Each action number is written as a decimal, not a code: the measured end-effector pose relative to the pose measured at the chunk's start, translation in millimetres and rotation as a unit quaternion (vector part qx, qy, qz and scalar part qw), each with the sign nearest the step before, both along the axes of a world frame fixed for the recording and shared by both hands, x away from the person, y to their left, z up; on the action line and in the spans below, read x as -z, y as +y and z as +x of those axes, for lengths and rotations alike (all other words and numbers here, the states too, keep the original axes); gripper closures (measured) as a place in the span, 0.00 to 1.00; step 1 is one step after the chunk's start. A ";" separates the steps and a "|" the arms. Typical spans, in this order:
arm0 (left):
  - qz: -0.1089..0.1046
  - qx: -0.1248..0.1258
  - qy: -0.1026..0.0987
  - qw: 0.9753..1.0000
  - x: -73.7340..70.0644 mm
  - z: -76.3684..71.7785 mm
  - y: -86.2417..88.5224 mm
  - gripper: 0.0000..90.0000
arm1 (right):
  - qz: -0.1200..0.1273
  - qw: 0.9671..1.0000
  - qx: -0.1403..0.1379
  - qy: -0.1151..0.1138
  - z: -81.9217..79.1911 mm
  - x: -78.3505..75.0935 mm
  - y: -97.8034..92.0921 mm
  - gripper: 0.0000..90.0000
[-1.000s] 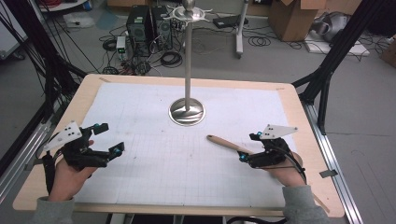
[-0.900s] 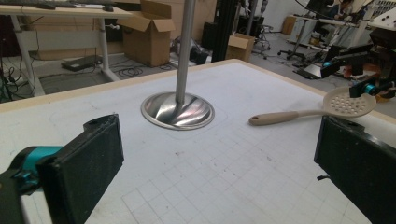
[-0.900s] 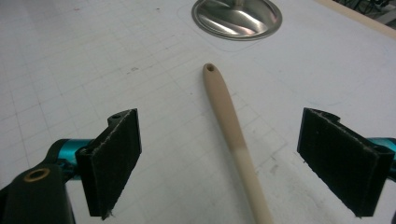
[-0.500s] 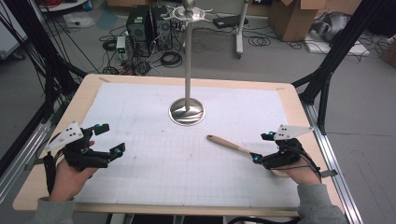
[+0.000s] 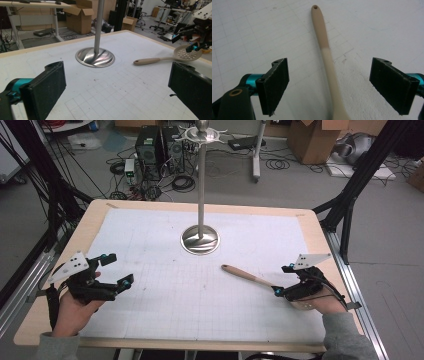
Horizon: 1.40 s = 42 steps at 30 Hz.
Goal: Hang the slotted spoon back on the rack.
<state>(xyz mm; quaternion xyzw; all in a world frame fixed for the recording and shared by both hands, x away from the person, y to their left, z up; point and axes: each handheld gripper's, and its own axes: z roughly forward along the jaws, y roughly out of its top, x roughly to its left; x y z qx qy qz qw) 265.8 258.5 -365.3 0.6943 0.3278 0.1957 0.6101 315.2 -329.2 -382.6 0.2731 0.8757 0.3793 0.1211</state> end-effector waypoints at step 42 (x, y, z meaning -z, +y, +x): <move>0.000 -0.005 0.002 1.000 2.1 -1.6 4.3 0.02 | -0.139 0.987 -0.035 0.068 22.4 29.8 17.4 0.61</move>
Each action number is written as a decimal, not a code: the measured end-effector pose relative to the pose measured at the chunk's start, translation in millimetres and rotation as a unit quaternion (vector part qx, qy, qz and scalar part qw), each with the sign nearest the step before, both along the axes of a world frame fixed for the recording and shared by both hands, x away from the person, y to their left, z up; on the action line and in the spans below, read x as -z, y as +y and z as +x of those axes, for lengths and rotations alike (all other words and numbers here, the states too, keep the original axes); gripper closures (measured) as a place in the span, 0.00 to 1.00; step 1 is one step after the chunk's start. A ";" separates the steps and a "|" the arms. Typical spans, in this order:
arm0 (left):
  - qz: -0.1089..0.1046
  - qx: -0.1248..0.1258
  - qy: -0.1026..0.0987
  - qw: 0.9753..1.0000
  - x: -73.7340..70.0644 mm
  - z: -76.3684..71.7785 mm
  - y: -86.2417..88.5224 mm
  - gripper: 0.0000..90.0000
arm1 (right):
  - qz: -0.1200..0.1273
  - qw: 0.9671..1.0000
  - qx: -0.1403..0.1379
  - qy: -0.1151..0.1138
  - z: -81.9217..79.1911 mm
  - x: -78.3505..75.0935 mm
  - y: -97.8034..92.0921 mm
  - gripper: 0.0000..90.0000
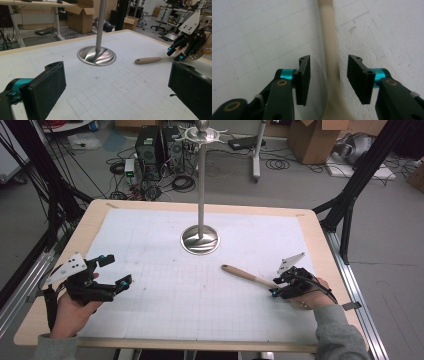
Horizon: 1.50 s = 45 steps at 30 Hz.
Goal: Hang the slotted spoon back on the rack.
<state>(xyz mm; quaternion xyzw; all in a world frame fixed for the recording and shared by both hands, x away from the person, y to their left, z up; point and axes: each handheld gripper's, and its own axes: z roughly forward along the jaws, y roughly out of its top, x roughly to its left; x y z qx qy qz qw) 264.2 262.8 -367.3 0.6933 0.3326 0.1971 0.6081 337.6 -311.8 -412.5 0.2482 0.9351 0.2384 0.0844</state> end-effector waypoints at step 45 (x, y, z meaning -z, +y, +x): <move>-0.001 0.001 -0.001 1.000 -0.9 -0.4 0.0 0.02 | 0.057 0.998 0.016 -0.031 -8.1 -25.8 -4.3 0.87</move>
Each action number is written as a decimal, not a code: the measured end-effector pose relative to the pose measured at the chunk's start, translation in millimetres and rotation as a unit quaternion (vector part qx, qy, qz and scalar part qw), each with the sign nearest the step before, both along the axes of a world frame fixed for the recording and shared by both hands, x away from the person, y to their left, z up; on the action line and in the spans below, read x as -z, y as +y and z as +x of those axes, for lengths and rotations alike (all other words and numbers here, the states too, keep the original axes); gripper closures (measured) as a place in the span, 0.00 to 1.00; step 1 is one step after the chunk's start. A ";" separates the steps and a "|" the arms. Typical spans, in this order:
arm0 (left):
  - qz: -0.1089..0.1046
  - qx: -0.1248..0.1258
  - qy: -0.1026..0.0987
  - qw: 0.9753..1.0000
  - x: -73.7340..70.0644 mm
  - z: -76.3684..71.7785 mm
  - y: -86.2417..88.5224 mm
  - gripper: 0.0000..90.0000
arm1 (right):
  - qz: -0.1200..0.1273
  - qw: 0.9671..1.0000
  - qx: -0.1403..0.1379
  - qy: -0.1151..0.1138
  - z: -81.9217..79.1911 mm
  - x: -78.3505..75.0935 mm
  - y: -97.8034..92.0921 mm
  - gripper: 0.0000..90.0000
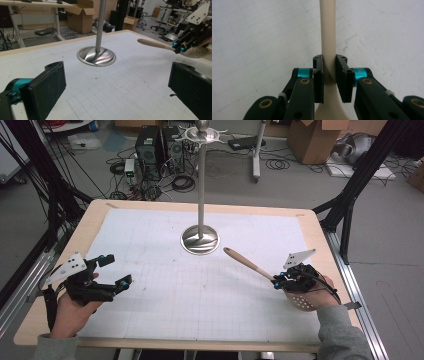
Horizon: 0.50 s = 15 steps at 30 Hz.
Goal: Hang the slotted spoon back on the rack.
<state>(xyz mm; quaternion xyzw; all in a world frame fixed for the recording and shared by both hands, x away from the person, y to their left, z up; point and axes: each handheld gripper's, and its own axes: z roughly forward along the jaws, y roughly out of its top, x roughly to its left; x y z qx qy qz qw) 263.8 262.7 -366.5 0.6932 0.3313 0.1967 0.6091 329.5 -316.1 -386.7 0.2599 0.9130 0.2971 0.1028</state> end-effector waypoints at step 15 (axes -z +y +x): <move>-0.002 0.000 0.001 1.000 -0.1 -0.5 0.4 0.02 | 0.076 0.996 0.005 -0.036 -3.1 -29.1 0.9 0.87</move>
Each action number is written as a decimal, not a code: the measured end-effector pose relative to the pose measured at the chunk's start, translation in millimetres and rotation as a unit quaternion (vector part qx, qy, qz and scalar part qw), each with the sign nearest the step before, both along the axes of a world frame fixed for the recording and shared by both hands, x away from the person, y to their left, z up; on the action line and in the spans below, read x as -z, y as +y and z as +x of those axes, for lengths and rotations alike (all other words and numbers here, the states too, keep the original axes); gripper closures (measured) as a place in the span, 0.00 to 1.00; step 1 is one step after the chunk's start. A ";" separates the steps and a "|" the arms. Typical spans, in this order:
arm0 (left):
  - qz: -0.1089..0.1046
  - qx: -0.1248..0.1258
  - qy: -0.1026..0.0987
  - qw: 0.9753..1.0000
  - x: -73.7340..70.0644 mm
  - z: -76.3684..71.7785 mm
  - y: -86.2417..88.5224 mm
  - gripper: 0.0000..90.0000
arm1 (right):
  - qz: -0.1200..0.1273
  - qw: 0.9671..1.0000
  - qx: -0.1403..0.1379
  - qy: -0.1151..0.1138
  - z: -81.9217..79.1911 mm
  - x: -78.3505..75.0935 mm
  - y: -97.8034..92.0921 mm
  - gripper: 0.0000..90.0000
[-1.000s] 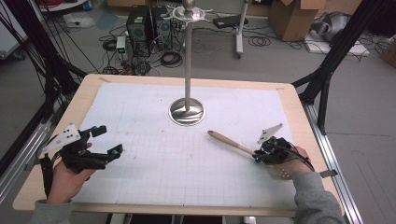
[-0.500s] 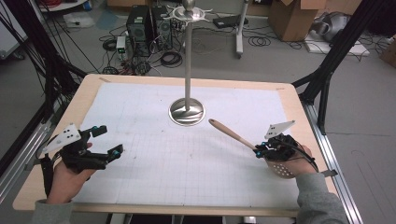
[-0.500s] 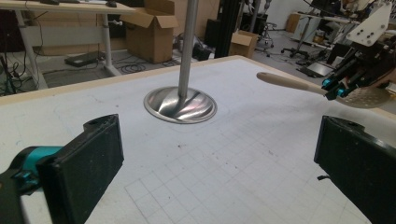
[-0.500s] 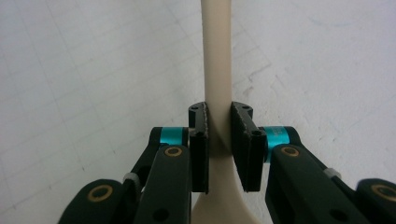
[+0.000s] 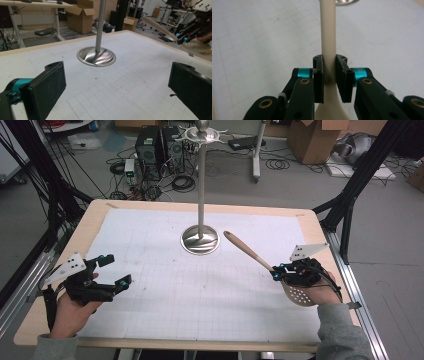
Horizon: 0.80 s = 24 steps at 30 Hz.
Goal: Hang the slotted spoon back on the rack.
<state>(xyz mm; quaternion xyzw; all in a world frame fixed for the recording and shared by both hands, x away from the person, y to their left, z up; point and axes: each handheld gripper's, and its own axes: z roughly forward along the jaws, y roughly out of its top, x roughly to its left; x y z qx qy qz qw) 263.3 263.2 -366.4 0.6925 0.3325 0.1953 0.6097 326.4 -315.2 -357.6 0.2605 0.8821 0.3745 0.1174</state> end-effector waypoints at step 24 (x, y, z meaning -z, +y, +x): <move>-0.004 0.000 -0.003 1.000 -1.5 -1.1 1.5 0.02 | 0.069 0.995 0.010 -0.065 2.7 -62.3 18.4 0.87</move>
